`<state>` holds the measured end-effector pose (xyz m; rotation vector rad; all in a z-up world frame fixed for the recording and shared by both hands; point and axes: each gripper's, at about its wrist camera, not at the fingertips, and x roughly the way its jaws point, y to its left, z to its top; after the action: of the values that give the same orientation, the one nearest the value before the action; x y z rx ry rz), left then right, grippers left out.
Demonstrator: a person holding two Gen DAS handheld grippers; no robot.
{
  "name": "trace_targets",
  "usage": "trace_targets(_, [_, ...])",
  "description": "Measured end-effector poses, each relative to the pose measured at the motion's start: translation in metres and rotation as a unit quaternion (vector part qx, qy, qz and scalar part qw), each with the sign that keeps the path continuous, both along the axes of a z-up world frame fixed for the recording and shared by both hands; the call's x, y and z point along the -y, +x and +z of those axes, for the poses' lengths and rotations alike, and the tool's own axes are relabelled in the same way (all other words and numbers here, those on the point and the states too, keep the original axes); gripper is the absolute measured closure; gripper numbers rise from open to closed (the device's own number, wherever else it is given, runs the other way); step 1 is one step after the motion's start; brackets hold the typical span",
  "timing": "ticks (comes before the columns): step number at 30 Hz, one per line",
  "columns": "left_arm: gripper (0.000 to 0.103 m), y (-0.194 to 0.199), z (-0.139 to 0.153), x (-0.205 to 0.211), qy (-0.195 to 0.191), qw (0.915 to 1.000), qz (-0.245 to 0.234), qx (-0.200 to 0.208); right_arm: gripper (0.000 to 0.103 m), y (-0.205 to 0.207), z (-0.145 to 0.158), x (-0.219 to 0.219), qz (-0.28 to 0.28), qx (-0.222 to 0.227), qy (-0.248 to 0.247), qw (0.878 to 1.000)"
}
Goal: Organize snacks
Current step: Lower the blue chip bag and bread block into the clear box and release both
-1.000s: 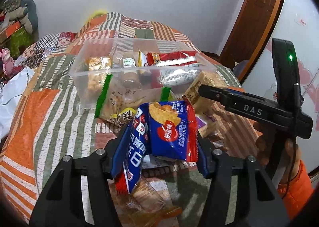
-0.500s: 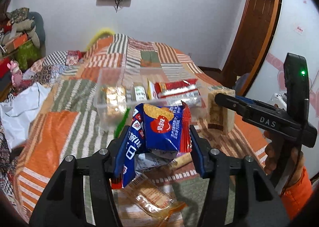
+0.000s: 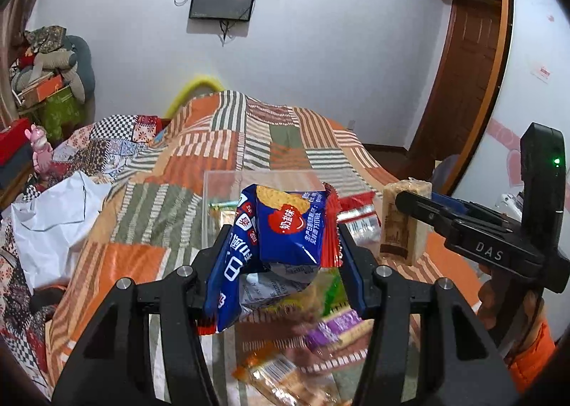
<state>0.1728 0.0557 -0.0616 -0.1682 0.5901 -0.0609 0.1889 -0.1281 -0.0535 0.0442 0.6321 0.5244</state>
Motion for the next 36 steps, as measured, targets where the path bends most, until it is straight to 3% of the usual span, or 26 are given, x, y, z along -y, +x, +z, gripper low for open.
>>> trace_targets(14, [0.048, 0.043, -0.016, -0.012, 0.004, 0.9998, 0.012, -0.013, 0.051, 0.027, 0.0, -0.025, 0.005, 0.003, 0.006, 1.0])
trace_targets(30, [0.048, 0.078, -0.034, -0.011, 0.029, 0.9991, 0.03, -0.012, 0.051, 0.058, -0.03, -0.035, 0.007, -0.062, 0.03, 0.998])
trace_targets(36, [0.048, 0.091, -0.048, -0.01, 0.024, 0.9987, 0.023, -0.038, 0.051, 0.061, -0.034, -0.04, 0.013, -0.074, 0.018, 0.997])
